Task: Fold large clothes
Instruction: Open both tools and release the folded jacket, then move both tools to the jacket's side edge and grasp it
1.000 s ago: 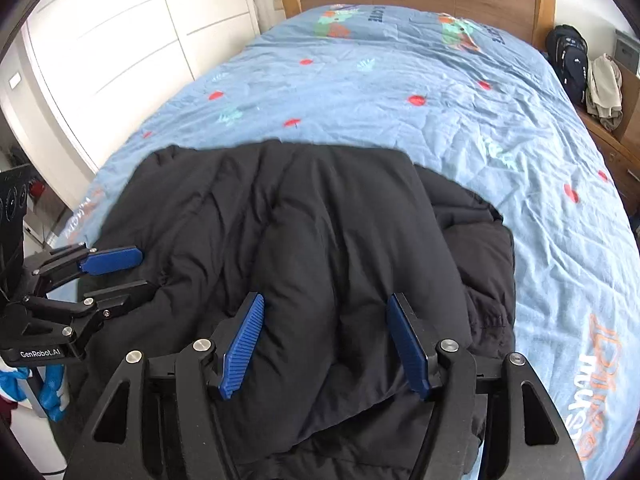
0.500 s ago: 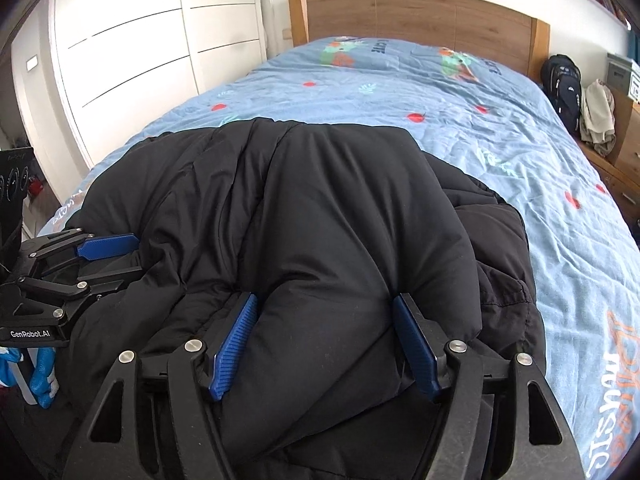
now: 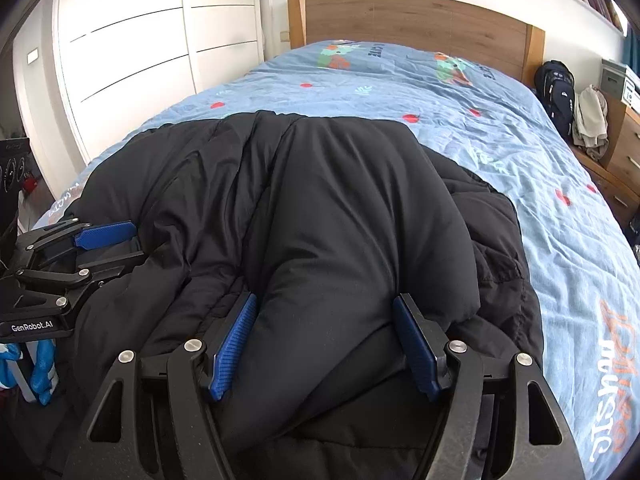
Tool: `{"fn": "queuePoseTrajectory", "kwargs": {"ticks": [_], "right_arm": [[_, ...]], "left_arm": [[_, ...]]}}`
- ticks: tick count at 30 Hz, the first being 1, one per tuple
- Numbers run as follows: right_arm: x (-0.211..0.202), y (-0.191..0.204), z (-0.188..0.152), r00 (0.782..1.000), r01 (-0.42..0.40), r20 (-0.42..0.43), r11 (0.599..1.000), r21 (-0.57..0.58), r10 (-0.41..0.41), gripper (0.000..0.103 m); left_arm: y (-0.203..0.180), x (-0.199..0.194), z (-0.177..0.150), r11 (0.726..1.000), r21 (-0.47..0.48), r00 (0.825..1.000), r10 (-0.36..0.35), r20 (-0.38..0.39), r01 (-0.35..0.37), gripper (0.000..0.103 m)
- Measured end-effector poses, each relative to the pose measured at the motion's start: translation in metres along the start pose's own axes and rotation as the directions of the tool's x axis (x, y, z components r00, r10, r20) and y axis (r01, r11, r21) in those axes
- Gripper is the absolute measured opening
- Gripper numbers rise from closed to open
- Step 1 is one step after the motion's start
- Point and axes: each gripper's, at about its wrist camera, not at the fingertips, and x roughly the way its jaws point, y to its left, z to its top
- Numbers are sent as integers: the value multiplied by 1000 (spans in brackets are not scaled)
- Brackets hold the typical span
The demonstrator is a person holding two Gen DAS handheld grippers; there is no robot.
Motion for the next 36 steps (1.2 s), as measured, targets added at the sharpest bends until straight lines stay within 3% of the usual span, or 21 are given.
{"fn": "queuePoseTrajectory", "kwargs": {"ticks": [5,9,17,25,36], "right_arm": [[-7,-4,-9,999,-15,-30,998,54,16,70],[-18,-5,-11,994,-24,-106,992,123,37,71],[-97,17,-25,988,20,-156,993,113,-2,72],[-187,46,-87,984,58,-172,992,114,-38,72],[-266,53,-171,977,135,-188,971,198,-98,79]], "left_arm": [[1,-10,-5,1000,-17,999,-1,-38,1,63],[0,-26,-7,1000,-17,996,16,-86,-17,65],[-14,-113,-32,994,16,985,111,-136,-110,68],[-38,-212,-90,984,5,976,180,-120,-181,68],[-69,-326,-133,970,31,970,242,2,-242,74]]}}
